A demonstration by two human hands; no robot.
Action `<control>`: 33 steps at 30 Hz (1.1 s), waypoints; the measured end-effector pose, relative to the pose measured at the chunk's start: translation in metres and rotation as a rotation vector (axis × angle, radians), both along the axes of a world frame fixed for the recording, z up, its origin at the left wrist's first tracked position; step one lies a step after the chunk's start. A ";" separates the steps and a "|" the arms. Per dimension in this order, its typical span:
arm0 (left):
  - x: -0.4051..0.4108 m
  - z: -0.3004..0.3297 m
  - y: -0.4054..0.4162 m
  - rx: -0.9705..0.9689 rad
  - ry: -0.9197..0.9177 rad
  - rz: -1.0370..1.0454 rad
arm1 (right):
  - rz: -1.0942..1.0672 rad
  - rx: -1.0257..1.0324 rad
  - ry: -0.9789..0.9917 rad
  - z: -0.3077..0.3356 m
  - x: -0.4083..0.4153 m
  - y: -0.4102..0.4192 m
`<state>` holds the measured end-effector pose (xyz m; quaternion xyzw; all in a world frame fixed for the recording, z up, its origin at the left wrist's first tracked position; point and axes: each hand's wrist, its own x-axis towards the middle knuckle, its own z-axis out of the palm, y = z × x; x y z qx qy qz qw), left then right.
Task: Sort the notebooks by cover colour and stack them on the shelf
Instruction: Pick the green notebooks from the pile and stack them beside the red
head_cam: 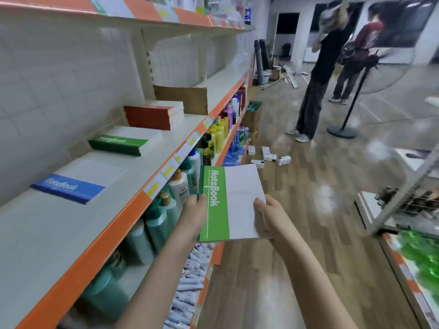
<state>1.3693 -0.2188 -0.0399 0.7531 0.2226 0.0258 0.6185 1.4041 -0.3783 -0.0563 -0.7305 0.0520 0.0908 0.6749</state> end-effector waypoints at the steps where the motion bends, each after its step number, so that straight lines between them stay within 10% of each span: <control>1: 0.013 -0.001 -0.003 0.001 -0.007 -0.009 | -0.008 -0.007 -0.001 -0.001 0.012 -0.003; 18: 0.212 0.027 0.029 -0.002 -0.060 0.061 | 0.105 -0.015 -0.032 0.034 0.218 0.028; 33: 0.235 0.054 0.133 -0.001 -0.209 0.602 | 0.548 -0.001 -0.149 0.062 0.314 0.173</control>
